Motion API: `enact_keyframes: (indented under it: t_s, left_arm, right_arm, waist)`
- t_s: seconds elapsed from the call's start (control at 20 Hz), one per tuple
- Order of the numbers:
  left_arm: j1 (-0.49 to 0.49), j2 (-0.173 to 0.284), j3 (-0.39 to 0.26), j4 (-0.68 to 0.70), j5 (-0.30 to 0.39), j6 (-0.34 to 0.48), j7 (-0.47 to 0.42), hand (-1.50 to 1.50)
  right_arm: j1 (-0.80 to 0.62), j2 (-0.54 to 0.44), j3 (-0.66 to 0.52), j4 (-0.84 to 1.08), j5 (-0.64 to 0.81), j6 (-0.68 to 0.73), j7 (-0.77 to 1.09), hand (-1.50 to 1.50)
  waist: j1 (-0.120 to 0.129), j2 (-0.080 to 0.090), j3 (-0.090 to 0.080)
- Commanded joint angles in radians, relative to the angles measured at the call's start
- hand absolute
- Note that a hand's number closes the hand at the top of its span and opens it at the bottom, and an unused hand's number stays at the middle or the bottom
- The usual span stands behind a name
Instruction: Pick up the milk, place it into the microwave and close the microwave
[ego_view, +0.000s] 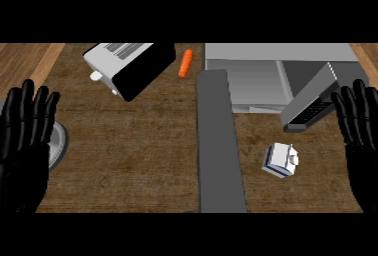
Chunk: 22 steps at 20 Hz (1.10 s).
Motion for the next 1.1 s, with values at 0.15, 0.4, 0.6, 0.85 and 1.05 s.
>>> enact_keyframes:
  t_s: [0.15,0.4,0.6,0.85,1.05]
  left_arm:
    - [-0.054,0.050,0.091,0.016,0.098,-0.047,0.028,-1.50]
    - [-0.038,0.056,0.163,0.155,0.198,-0.076,0.035,-1.50]
    - [0.027,0.063,0.188,0.099,0.222,-0.093,0.034,-1.50]
    - [0.137,0.049,0.196,0.017,0.235,-0.129,0.001,-1.50]
    - [0.264,0.083,0.262,-0.057,0.346,-0.238,-0.022,-1.50]
  right_arm:
    - [-0.080,0.109,0.138,0.031,0.174,-0.165,-0.007,-1.50]
    - [-0.094,0.112,0.256,-0.008,0.261,-0.211,0.182,-1.50]
    - [0.135,0.099,0.333,-0.123,0.253,-0.181,0.097,-1.50]
    - [0.092,0.113,0.377,-0.083,0.380,-0.313,0.141,-1.50]
    - [0.122,0.113,0.376,-0.074,0.408,-0.331,0.162,-1.50]
  waist:
    - [-0.012,0.010,0.002]
    - [-0.012,0.009,0.002]
    - [-0.018,0.008,0.003]
    - [-0.013,0.008,0.002]
    - [-0.010,0.008,0.002]
